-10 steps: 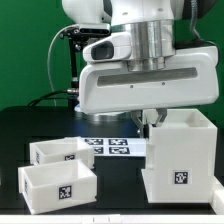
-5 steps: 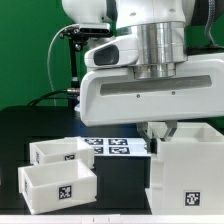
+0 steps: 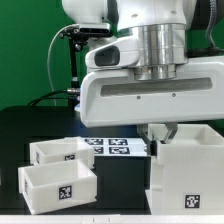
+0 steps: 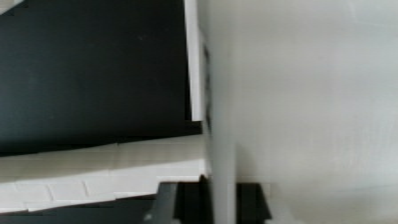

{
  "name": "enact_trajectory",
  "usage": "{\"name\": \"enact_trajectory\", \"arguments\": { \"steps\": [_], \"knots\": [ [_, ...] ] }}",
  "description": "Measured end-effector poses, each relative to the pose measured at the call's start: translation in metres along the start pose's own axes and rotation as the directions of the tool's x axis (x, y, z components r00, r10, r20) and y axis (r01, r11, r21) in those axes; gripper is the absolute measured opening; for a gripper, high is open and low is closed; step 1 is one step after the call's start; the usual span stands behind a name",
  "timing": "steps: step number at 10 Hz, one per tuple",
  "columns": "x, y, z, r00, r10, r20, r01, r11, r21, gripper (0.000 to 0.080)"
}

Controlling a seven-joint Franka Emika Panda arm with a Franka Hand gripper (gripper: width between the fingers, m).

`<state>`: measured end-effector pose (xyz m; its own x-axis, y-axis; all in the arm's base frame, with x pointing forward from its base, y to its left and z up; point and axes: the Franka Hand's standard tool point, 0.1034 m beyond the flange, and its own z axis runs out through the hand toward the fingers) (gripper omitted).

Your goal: Assemble drawer

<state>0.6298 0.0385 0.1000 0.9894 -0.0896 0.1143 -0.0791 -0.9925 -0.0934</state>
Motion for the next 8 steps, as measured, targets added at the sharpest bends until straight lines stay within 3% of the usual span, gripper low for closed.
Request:
{"name": "enact_trajectory", "arguments": {
  "steps": [5,6,7,8],
  "knots": [
    [0.0062,0.0012,0.0009,1.0,0.005,-0.007,-0.005,1.0,-0.001,0.0038],
    [0.0062,0.0017,0.0009,1.0,0.007,-0.007,-0.007,1.0,0.0,0.0116],
    [0.0061,0.0012,0.001,1.0,0.006,-0.007,-0.006,1.0,0.0,0.0258],
    [0.0061,0.0013,0.001,1.0,0.006,-0.007,-0.006,1.0,0.0,0.0258]
  ]
}}
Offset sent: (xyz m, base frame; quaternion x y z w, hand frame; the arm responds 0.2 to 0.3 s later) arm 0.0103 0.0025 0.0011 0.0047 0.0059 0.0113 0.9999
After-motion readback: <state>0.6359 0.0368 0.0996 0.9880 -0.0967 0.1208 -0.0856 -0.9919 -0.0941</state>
